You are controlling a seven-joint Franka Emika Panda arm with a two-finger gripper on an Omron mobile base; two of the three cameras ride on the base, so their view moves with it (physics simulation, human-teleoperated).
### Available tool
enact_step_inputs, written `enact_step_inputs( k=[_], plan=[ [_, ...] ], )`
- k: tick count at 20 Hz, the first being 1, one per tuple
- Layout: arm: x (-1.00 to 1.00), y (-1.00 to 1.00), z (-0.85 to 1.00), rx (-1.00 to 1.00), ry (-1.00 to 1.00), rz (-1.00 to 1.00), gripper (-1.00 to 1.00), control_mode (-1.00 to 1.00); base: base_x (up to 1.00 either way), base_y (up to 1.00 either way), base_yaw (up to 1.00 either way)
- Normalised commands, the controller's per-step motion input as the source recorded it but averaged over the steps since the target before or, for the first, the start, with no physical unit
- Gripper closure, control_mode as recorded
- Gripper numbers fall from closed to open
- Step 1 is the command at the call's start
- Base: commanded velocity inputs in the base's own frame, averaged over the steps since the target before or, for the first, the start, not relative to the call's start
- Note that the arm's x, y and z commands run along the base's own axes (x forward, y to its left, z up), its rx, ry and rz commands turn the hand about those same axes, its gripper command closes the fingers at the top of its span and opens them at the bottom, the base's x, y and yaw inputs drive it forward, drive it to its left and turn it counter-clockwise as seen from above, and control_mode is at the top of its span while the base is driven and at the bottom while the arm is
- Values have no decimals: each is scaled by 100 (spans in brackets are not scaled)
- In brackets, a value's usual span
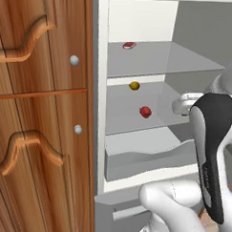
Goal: Transport the chicken drumstick and bell pepper to the fridge. Place the chicken drumstick on the rack containing meat and place the bell pepper on the rack containing the vegetable, ensuring meats and vegetables are on different racks.
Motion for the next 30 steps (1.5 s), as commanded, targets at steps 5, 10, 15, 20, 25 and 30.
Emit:
enact_step_inputs(
  k=[5,10,15,20,25,30],
  plan=[
    [-53,2,49,0,-8,1,-100,-100,0,0,0],
    [-50,17,3,-6,-28,0,-100,-100,0,0,0],
    [0,0,0,0,0,0,-100,100,-92,9,0],
    [0,0,0,0,0,0,-100,100,-100,9,0],
    [0,0,0,0,0,0,-100,100,-100,58,0],
    [0,0,0,0,0,0,-100,100,-100,85,0]
  ],
)
